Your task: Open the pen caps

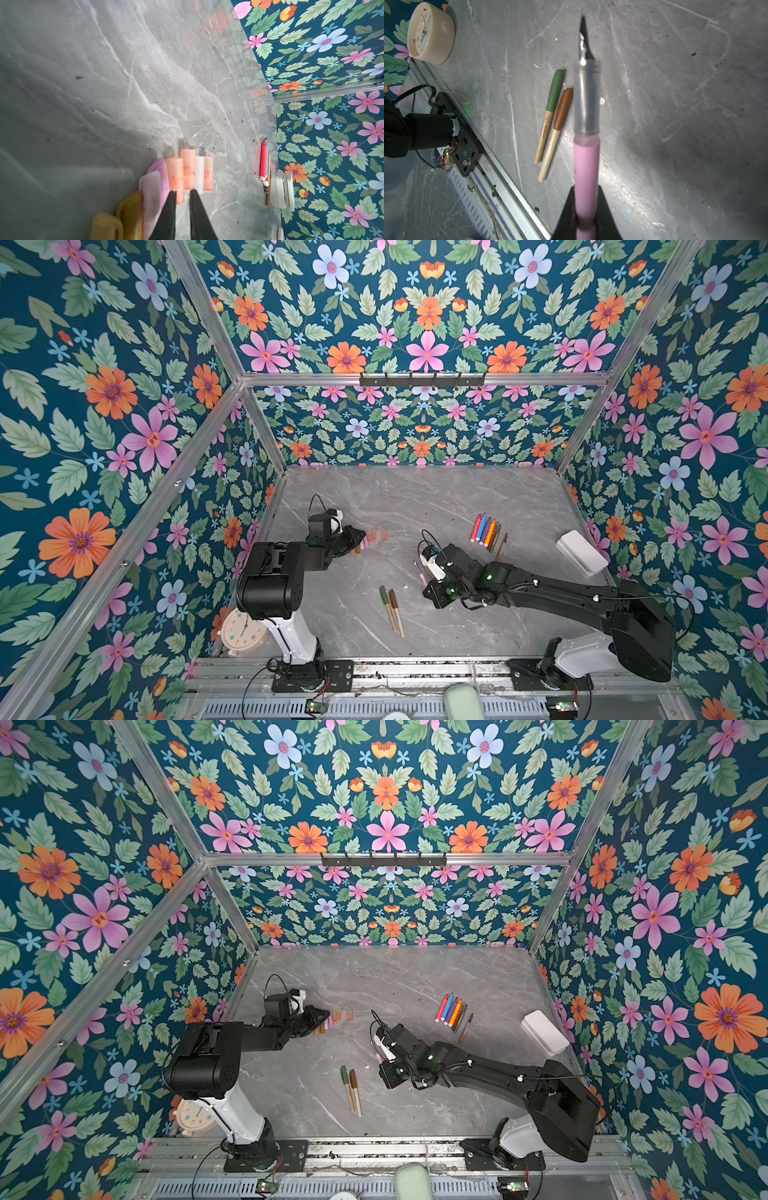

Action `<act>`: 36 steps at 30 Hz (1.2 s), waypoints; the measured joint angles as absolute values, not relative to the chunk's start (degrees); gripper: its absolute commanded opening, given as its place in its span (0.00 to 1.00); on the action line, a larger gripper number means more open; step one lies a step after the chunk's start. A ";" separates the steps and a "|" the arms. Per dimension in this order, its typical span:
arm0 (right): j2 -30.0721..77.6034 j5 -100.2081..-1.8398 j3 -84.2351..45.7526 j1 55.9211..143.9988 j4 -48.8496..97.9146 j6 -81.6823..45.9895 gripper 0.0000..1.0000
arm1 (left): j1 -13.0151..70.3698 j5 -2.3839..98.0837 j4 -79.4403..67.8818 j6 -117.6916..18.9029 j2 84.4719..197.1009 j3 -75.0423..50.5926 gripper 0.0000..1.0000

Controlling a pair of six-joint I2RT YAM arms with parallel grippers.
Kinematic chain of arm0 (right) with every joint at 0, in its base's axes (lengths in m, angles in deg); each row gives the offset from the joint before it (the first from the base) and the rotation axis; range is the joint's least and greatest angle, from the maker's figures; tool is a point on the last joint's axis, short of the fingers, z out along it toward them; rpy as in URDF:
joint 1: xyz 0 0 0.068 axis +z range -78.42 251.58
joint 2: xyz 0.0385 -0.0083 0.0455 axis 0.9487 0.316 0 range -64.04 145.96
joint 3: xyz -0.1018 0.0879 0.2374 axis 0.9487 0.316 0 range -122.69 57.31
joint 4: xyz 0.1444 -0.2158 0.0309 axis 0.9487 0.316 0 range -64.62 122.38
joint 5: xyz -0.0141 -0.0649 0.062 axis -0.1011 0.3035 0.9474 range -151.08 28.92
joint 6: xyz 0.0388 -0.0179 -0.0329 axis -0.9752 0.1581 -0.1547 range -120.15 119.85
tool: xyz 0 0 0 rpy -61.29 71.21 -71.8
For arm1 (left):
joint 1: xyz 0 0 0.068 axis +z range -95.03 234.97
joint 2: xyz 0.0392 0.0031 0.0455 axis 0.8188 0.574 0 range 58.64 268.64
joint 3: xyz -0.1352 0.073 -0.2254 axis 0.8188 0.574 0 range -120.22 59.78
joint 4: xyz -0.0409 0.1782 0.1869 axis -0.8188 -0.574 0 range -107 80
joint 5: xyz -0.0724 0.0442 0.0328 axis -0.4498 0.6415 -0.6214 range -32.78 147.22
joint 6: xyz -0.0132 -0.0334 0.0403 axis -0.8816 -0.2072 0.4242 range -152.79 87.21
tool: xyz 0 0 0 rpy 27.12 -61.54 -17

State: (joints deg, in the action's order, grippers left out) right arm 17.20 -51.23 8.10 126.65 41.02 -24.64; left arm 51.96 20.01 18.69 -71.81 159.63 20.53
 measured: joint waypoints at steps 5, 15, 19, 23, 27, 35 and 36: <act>17.20 -51.23 8.10 126.65 41.02 -24.64 0.00 | 51.96 20.03 18.71 -71.81 160.07 20.51 0.17; 17.11 -51.25 8.23 126.65 41.00 -24.62 0.00 | 51.96 20.03 19.26 -71.99 160.81 20.49 0.17; 17.11 -51.43 8.23 126.65 41.00 -24.62 0.00 | 51.96 20.03 20.04 -71.99 161.27 20.36 0.17; 17.11 -51.47 8.23 126.65 41.02 -24.62 0.00 | 51.96 19.90 20.35 -72.78 162.13 20.36 0.17; 17.11 -51.47 8.23 126.65 41.02 -24.62 0.00 | 51.96 19.88 20.66 -72.86 162.43 20.38 0.17; 17.11 -51.47 8.23 126.65 41.02 -24.62 0.00 | 51.90 19.75 21.11 -73.30 161.10 20.49 0.17; 17.11 -51.47 8.23 126.65 41.02 -24.62 0.00 | 51.90 19.66 21.11 -73.32 160.42 20.53 0.17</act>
State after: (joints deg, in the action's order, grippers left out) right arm 17.11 -51.47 8.23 126.65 41.02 -24.62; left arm 51.90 19.66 21.11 -73.32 160.42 20.53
